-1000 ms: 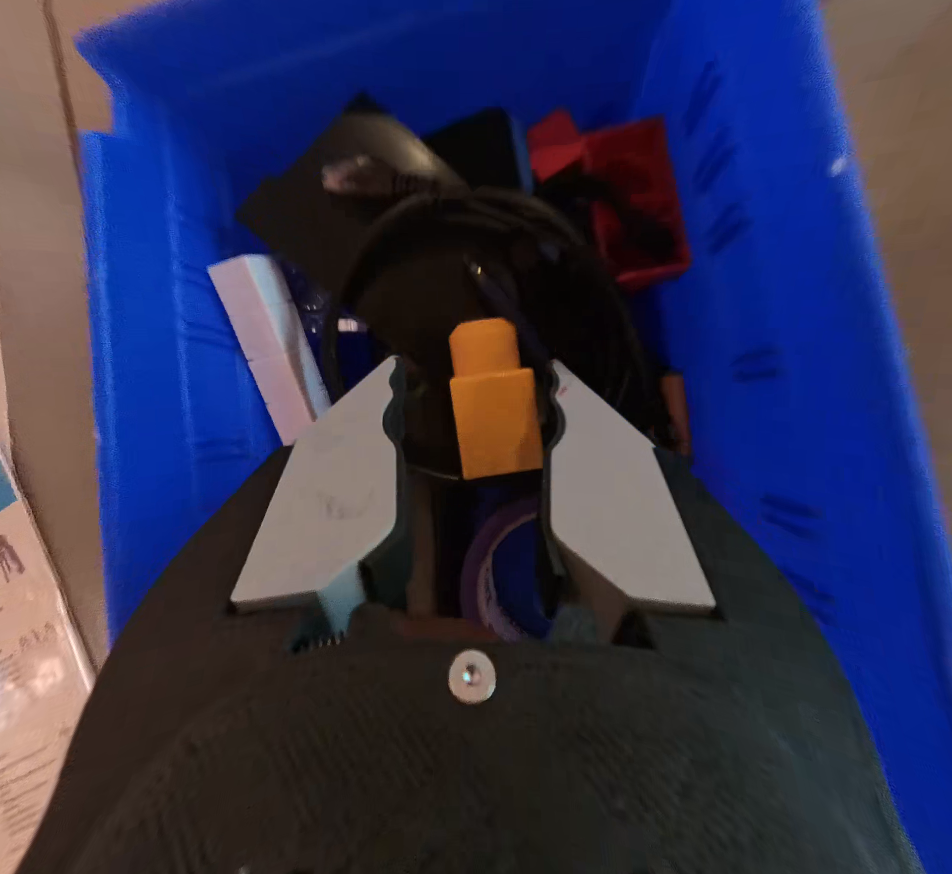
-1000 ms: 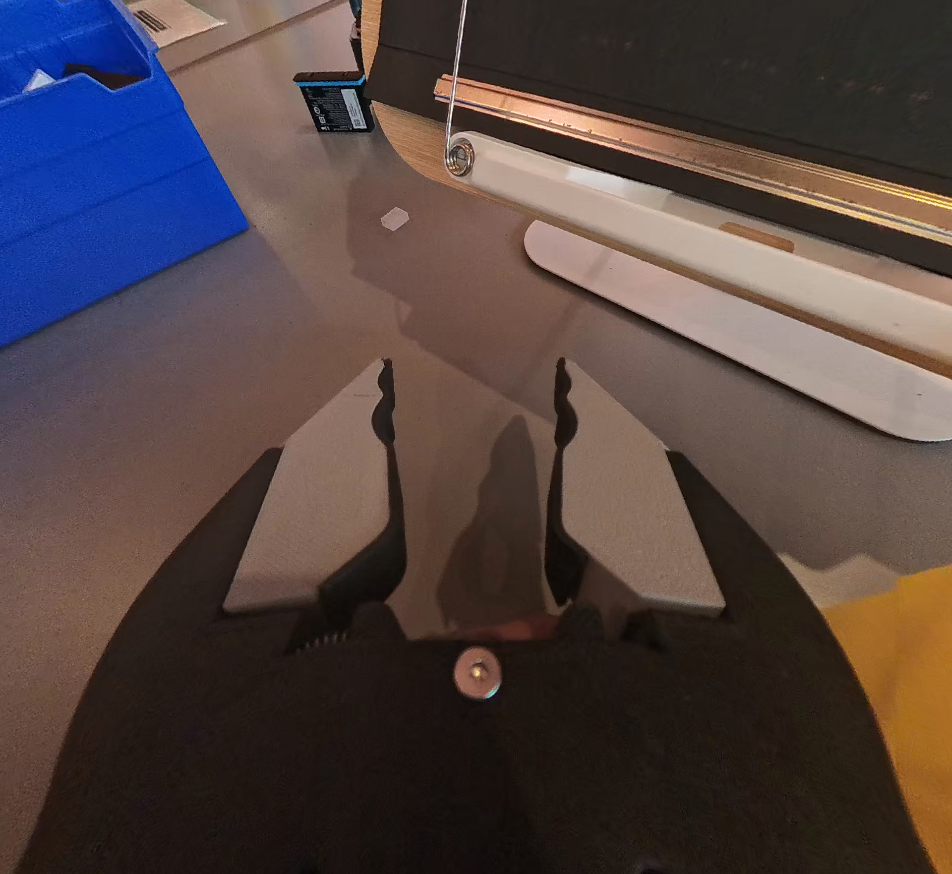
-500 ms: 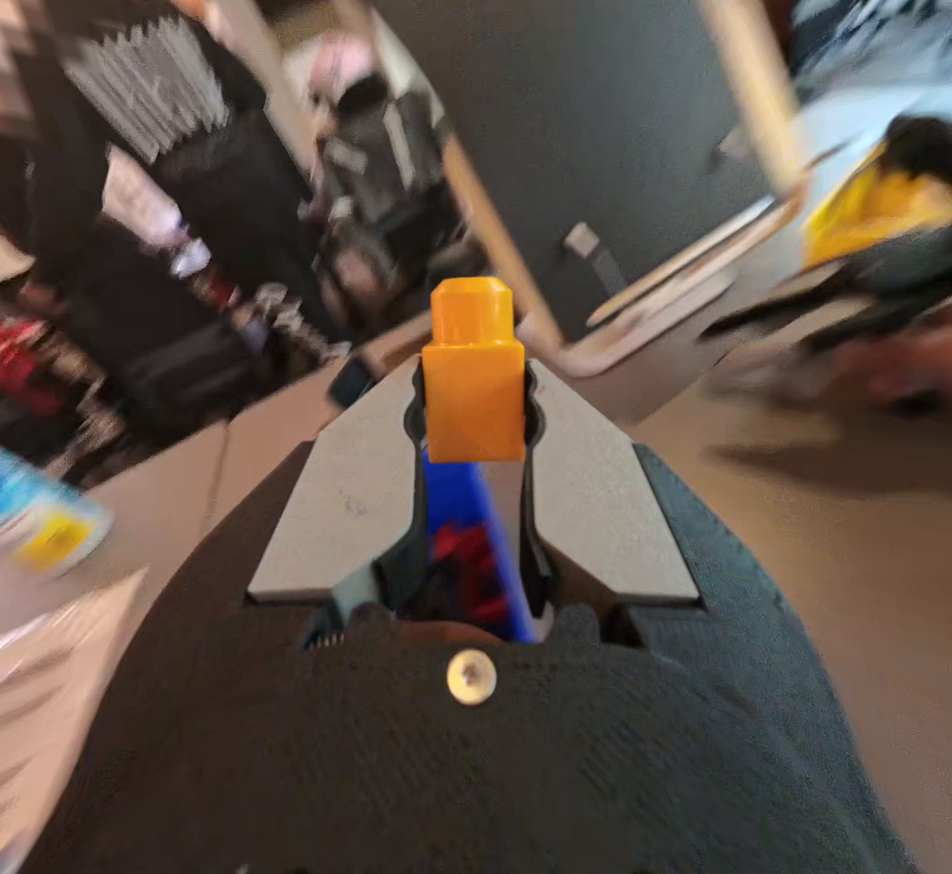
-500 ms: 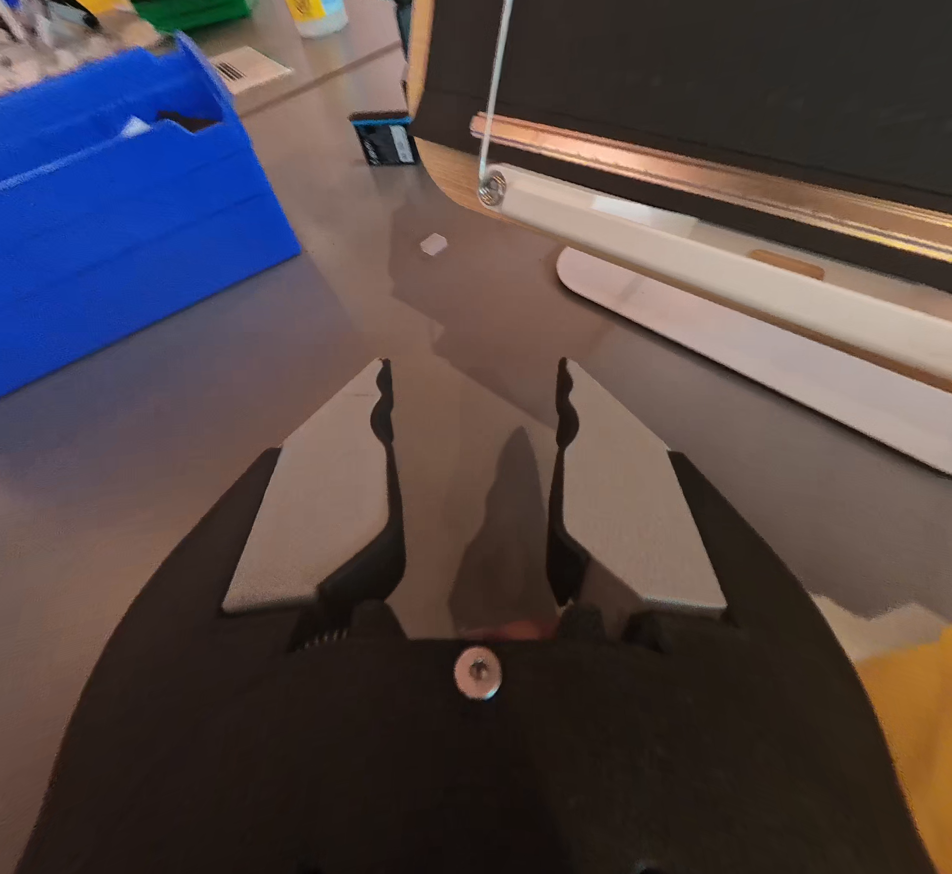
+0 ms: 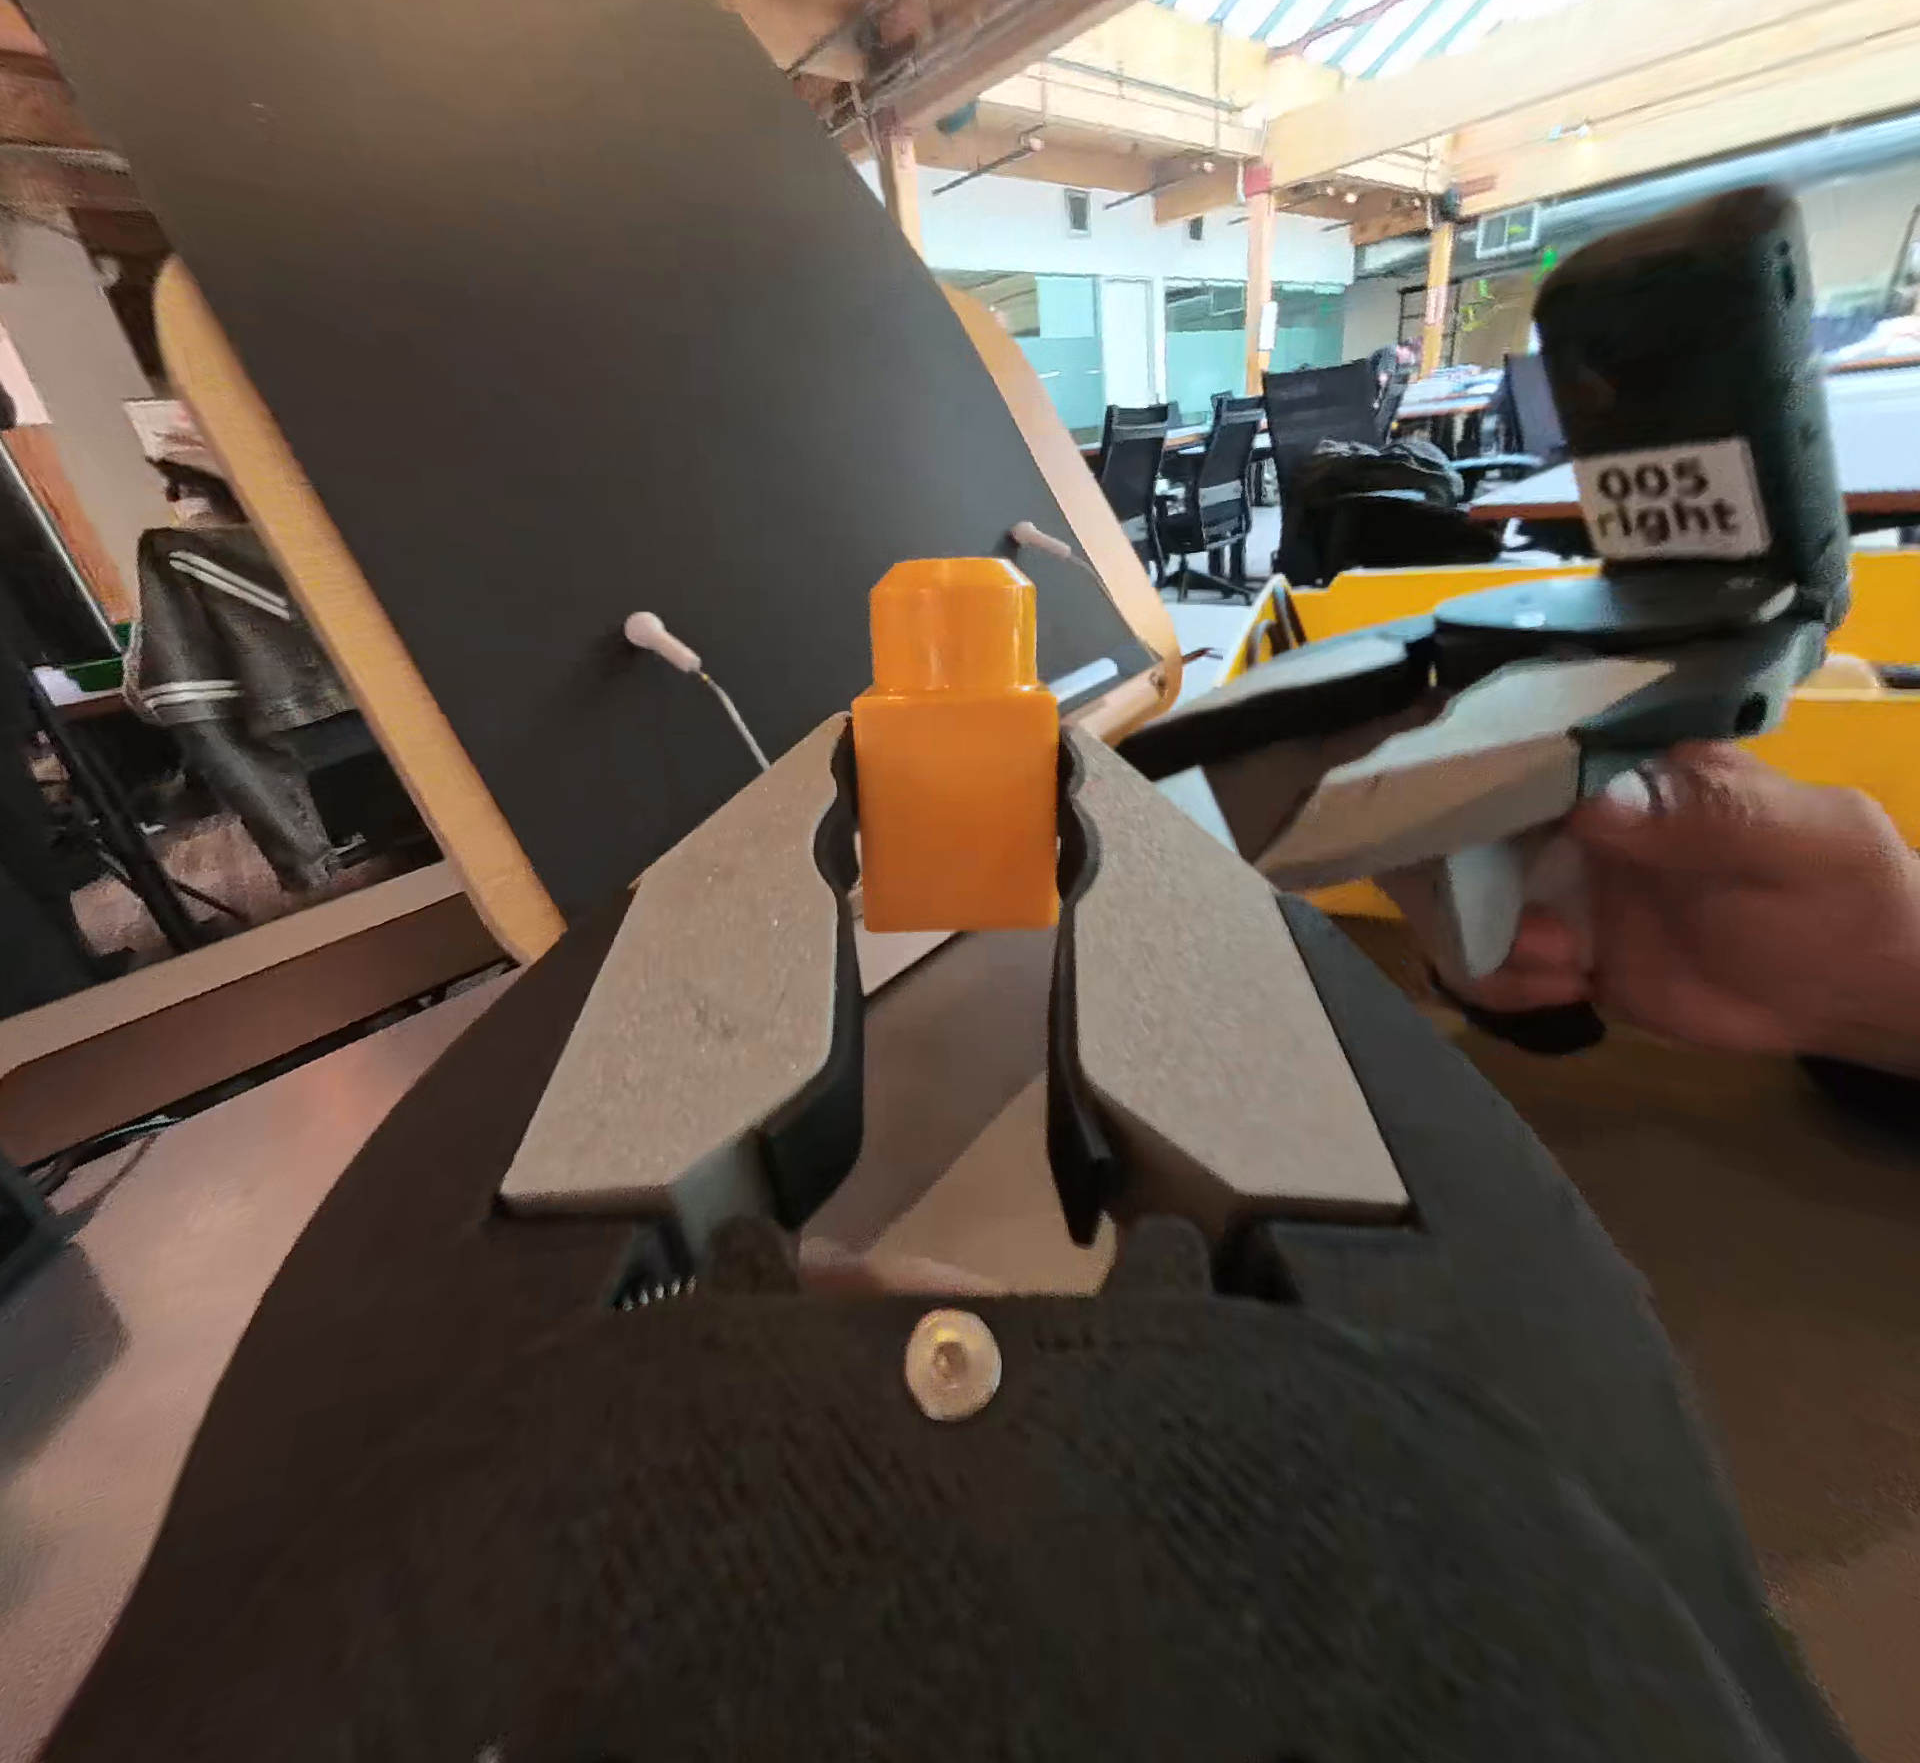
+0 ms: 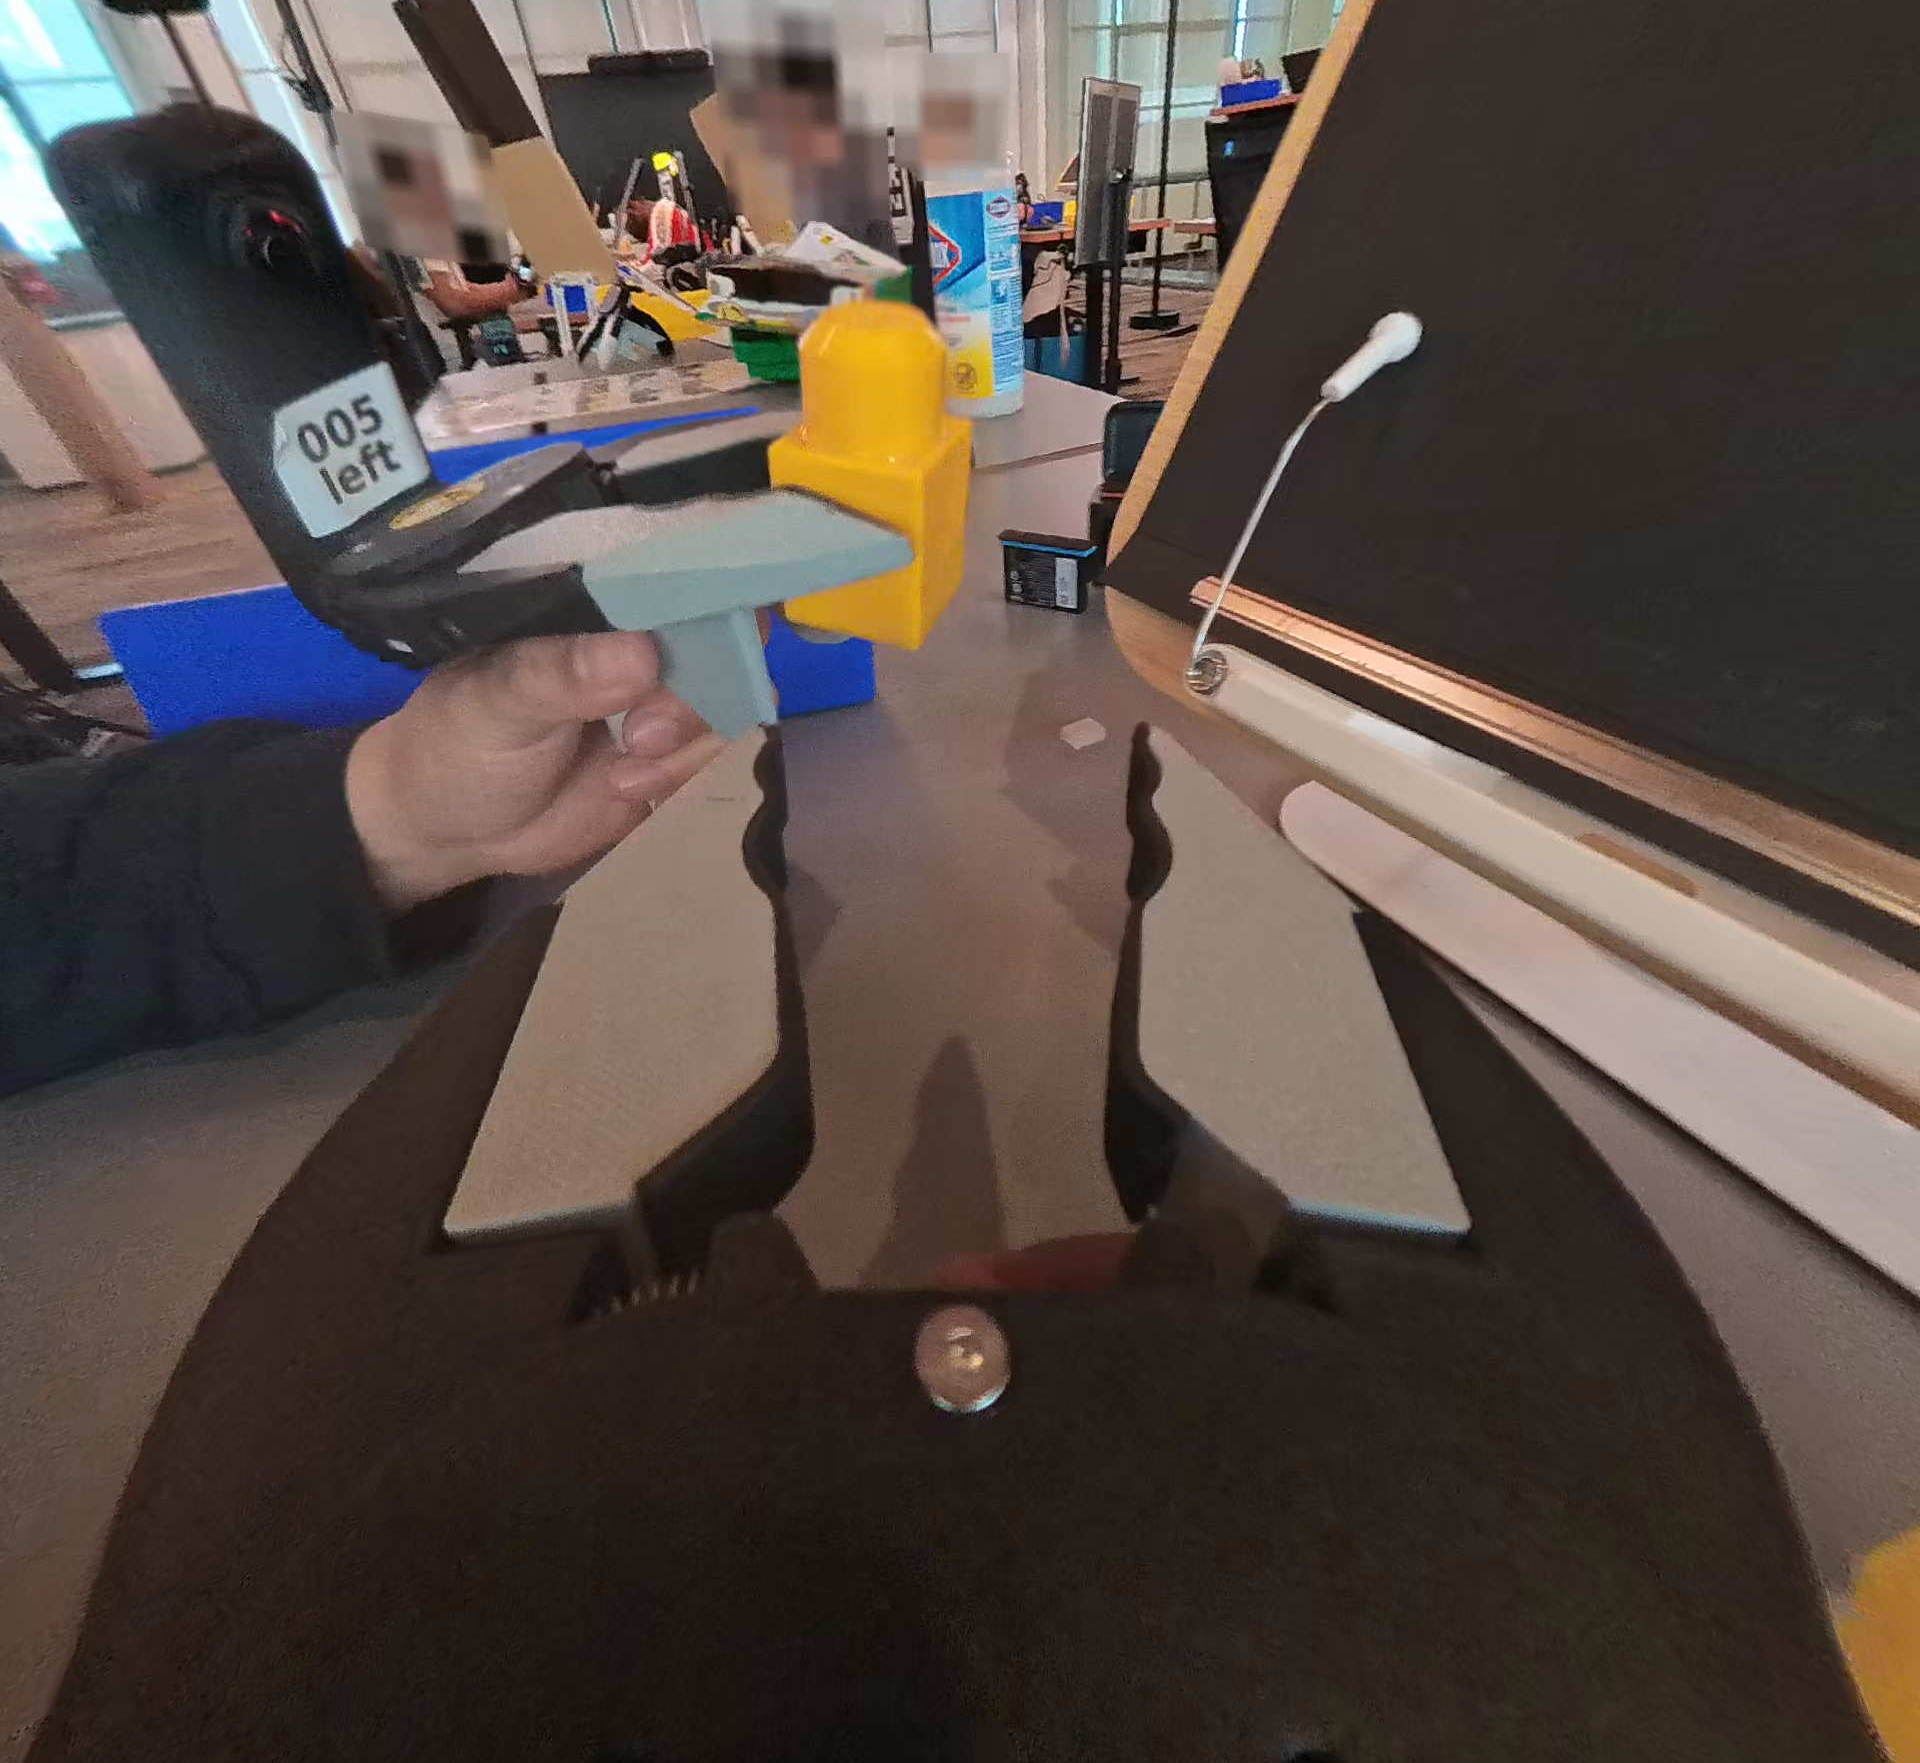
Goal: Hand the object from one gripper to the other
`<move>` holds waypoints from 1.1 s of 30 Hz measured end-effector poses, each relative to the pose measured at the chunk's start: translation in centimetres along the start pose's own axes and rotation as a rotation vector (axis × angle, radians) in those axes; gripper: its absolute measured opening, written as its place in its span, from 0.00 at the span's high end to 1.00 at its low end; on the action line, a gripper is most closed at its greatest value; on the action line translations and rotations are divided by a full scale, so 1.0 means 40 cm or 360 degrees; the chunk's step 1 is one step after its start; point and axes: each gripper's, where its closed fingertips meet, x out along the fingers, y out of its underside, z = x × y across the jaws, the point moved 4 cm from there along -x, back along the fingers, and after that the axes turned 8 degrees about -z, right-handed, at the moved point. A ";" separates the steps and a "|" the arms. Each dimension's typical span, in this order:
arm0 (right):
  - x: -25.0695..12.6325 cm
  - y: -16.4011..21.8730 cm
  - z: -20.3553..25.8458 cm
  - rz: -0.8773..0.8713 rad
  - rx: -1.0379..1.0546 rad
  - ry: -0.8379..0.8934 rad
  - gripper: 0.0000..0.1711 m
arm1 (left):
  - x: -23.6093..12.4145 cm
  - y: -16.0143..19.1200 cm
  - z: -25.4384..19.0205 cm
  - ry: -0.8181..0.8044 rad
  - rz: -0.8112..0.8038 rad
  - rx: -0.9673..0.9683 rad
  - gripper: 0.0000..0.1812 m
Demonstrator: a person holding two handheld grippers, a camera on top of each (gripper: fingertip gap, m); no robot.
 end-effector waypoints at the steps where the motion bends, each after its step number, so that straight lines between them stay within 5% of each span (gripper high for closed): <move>1: -0.001 0.001 -0.008 -0.0001 -0.0007 0.0024 0.63 | -0.002 0.013 0.008 0.0009 0.0019 0.0045 0.81; 5: 0.006 -0.004 -0.019 -0.0041 0.0048 0.0034 0.62 | -0.014 0.077 0.022 0.0047 0.0151 0.0389 0.81; 16: 0.025 -0.026 0.031 -0.0151 0.0330 -0.0130 0.62 | -0.016 0.047 -0.071 0.0196 0.0038 0.0892 0.81; 19: 0.039 0.001 0.061 -0.0006 0.0272 -0.0224 0.79 | -0.013 0.051 -0.091 0.0196 0.0088 0.0965 0.81; 22: 0.046 0.016 0.056 0.0133 0.0043 -0.0091 0.81 | -0.016 0.063 -0.089 0.0157 0.0157 0.0994 0.81; 29: 0.003 0.009 0.011 0.0476 -0.1451 0.0524 0.81 | -0.038 0.062 -0.072 0.0351 0.0337 -0.0031 0.66; 33: 0.019 0.019 0.058 0.0481 -0.1849 0.0446 0.81 | -0.045 0.053 -0.092 0.0581 0.0373 -0.0617 0.59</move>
